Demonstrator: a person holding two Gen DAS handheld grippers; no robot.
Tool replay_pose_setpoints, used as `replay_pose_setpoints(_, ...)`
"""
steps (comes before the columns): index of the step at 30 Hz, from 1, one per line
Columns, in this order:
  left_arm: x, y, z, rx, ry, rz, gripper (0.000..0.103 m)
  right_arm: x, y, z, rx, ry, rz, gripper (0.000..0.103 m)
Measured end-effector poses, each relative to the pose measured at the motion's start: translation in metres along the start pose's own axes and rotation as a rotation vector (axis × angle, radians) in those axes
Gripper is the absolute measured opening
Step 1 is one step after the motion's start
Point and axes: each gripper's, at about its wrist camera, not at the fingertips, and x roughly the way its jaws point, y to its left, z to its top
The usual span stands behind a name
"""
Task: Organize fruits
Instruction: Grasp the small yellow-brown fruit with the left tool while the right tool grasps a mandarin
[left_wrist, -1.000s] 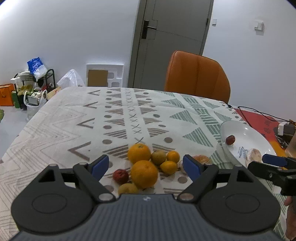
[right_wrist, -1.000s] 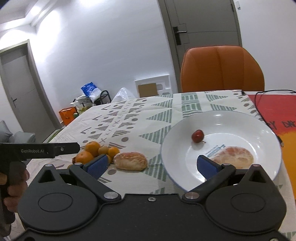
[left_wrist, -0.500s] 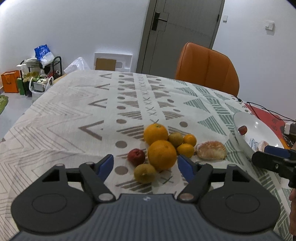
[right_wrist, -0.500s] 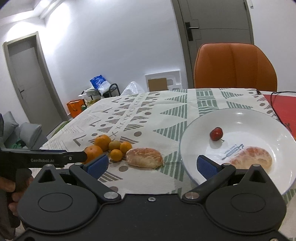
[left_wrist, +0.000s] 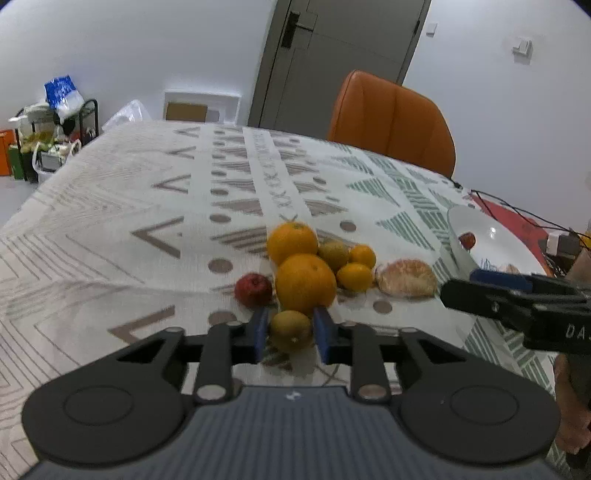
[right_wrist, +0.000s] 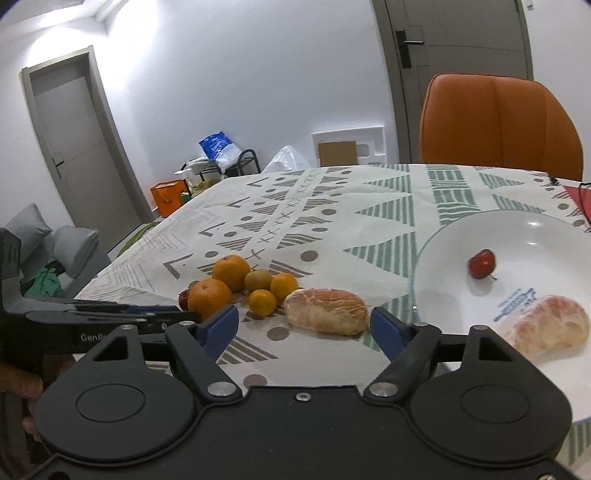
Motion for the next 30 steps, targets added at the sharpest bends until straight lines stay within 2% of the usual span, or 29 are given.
replay_pose_setpoints(4, -0.003, 0.004, -0.001, -0.004, -0.006, 0.007, 0.025, 0.006, 0.005, 0.002, -0.012, 0.009, 0.021, 0.072)
replay_pose_setpoints(6, -0.006, 0.008, -0.002, -0.011, -0.010, 0.019, 0.025, 0.010, 0.009, 0.002, -0.017, 0.018, 0.035, 0.066)
replay_pose_setpoints(10, -0.013, 0.019, 0.000, -0.028, -0.026, 0.042, 0.025, 0.020, 0.018, 0.004, -0.036, 0.034, 0.058, 0.063)
replay_pose_setpoints(15, -0.019, 0.033, 0.000, -0.047, -0.041, 0.064, 0.025, 0.034, 0.027, 0.006, -0.056, 0.055, 0.071, 0.043)
replay_pose_setpoints(28, -0.028, 0.054, 0.000, -0.082, -0.070, 0.087, 0.025, 0.062, 0.043, 0.011, -0.135, 0.065, 0.012, 0.041)
replay_pose_setpoints(30, -0.028, 0.055, 0.000, -0.085, -0.073, 0.087, 0.025, 0.064, 0.044, 0.011, -0.145, 0.064, 0.005, 0.037)
